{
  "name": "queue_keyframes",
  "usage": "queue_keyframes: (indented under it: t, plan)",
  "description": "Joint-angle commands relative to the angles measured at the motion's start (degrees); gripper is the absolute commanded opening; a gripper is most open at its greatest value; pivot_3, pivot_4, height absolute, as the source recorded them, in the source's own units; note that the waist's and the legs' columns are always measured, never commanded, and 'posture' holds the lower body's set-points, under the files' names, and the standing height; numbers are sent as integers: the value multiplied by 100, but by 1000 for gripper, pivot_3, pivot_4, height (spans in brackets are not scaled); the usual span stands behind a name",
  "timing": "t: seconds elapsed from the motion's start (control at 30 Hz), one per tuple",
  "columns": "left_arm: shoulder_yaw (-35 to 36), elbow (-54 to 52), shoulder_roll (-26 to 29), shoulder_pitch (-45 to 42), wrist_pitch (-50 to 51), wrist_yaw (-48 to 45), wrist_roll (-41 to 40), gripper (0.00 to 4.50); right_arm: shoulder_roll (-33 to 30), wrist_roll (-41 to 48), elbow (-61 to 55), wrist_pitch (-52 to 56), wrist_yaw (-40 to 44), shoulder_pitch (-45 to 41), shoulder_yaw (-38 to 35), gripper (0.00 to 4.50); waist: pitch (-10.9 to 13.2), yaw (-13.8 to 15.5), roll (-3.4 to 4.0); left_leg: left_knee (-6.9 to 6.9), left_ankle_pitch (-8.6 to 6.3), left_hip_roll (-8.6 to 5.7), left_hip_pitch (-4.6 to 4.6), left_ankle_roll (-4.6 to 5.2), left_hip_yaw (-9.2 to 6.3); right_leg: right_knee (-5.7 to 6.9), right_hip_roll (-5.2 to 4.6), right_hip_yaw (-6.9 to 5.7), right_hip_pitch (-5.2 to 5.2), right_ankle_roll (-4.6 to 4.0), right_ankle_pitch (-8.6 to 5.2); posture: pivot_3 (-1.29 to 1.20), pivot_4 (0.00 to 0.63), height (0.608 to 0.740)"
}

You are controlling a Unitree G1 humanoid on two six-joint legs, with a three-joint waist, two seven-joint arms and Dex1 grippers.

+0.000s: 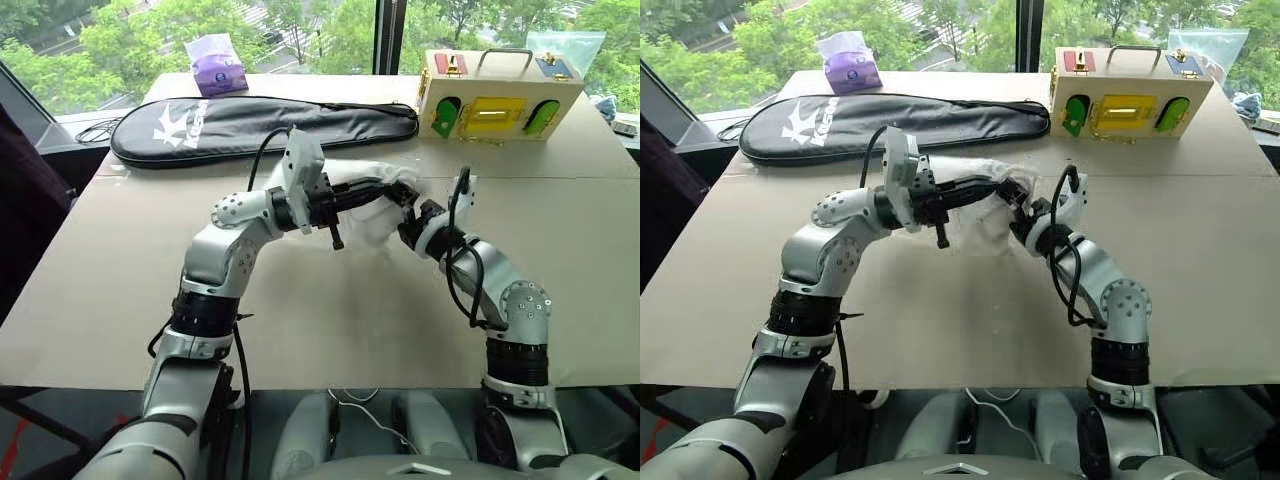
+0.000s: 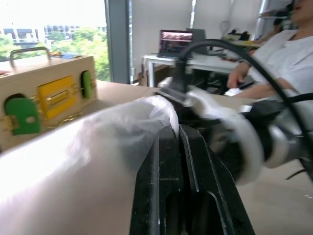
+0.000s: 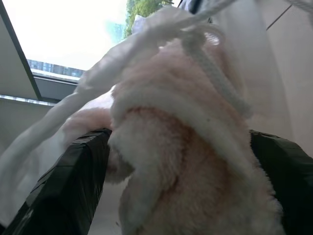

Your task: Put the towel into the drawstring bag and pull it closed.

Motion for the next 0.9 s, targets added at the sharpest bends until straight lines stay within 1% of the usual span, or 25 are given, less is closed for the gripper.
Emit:
queue_keyframes:
  t: [0.03,0.2,0.43,0.5,0.53,0.6,0.63,0.67,0.7,0.73,0.77,0.8,0.9]
  plan:
    - [193,195,1,-229,-293,-86,0,0,-255,375,-357,203,209,56,-30,4475,0,2,0,0,0,1,-1,0,0,0,0,0,-2,0,0,0,150,740]
    - [187,348,-47,-297,-371,-165,-9,0,-456,455,-386,203,203,110,-17,4475,0,5,0,0,0,1,-2,0,3,0,0,2,-2,0,0,0,150,740]
    - [201,362,-46,-307,-348,-180,-35,0,-644,598,-596,123,214,428,-40,4475,0,13,0,0,0,1,-4,0,3,-2,-2,3,-2,0,0,0,150,740]
    - [174,312,-52,-283,-321,-178,-36,0,-632,560,-615,98,231,462,4,3945,0,10,0,0,0,1,-4,0,3,-1,-1,3,-2,0,0,0,150,740]
    - [165,295,-55,-276,-306,-181,-42,0,-613,549,-612,80,240,459,18,3604,0,8,0,0,0,1,-4,0,2,0,-1,3,-3,0,0,0,150,740]
    - [145,259,-56,-269,-274,-200,-59,0,-561,512,-575,34,262,419,43,2736,0,9,0,0,0,2,-4,0,2,0,0,3,-3,0,0,0,150,740]
    - [132,241,-55,-266,-259,-210,-61,0,-526,505,-545,5,278,384,49,2222,0,9,0,0,0,2,-3,0,2,0,0,3,-3,0,0,0,150,740]
    - [123,226,-56,-266,-246,-216,-62,0,-498,502,-520,-20,289,351,52,1909,0,10,0,0,0,2,-3,0,2,0,0,3,-3,0,0,0,150,740]
    - [118,217,-56,-269,-231,-225,-64,0,-478,498,-497,-42,306,317,56,1346,0,10,0,0,0,2,-4,0,3,-1,0,3,-3,0,0,0,150,740]
    - [115,205,-56,-270,-211,-240,-71,0,-455,509,-482,-71,319,285,55,920,0,9,0,0,0,2,-4,0,3,-1,0,3,-3,0,0,0,150,740]
    - [112,193,-55,-270,-193,-255,-75,0,-431,524,-472,-96,321,257,50,332,0,9,0,0,0,2,-4,0,3,-1,0,3,-3,0,0,0,150,740]
    - [106,181,-49,-267,-173,-280,-78,0,-400,540,-457,-123,317,224,42,145,0,10,0,0,0,2,-4,0,3,-1,0,3,-3,0,0,0,150,740]
    - [-8,106,11,-183,-179,-455,-27,0,-226,711,-380,-319,212,8,-51,145,0,7,0,0,0,2,-4,0,2,0,0,2,-3,0,0,0,150,740]
